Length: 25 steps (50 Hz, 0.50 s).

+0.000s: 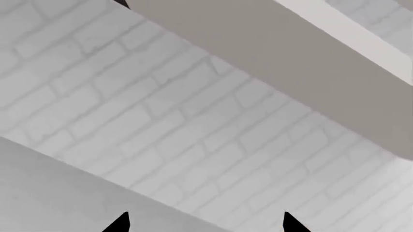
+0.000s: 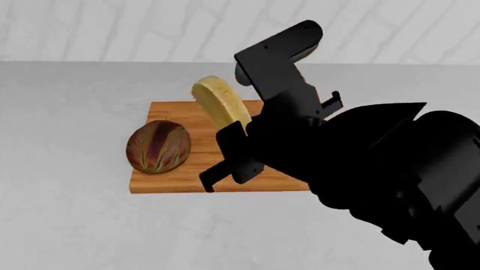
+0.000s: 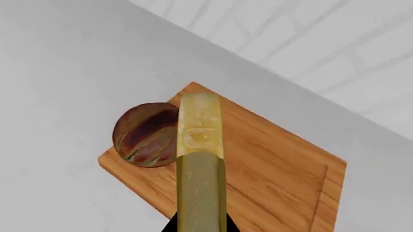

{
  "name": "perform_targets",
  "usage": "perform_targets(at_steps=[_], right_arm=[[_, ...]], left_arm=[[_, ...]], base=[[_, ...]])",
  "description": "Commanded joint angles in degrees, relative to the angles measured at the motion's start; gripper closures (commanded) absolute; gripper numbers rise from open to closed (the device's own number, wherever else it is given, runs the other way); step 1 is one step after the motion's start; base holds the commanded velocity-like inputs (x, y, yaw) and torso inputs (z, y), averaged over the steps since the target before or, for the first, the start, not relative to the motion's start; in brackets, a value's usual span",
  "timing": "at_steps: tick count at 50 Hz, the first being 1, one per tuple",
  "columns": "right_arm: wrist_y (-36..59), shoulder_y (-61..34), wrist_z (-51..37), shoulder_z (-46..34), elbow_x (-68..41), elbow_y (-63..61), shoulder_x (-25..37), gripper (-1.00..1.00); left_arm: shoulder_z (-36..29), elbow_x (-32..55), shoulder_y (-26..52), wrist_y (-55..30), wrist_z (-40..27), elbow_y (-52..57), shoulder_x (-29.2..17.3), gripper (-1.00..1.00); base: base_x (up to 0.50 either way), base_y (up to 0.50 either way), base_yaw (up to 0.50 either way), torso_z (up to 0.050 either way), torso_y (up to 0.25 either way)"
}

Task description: Place the bread and cheese on the cutting board.

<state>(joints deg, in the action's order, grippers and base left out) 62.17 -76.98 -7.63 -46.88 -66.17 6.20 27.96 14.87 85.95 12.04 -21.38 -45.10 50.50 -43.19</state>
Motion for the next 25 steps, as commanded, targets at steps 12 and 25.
perform_targets(at_steps=[12, 25], right_arm=[[-3.9, -5.57, -1.96, 1.73, 5.72, 22.78, -6.3, 1.0], [-3.58, -8.65, 1.88, -1.1, 8.75, 41.44, -12.75, 1.0]], left_arm=[[5.11, 2.91, -3.07, 2.24, 0.4, 0.92, -1.33, -1.0], [5.44, 3.24, -3.16, 2.48, 0.55, 0.83, -1.37, -1.0]], base=[[0.0, 0.0, 0.0, 0.0, 0.0], [0.0, 0.0, 0.0, 0.0, 0.0]])
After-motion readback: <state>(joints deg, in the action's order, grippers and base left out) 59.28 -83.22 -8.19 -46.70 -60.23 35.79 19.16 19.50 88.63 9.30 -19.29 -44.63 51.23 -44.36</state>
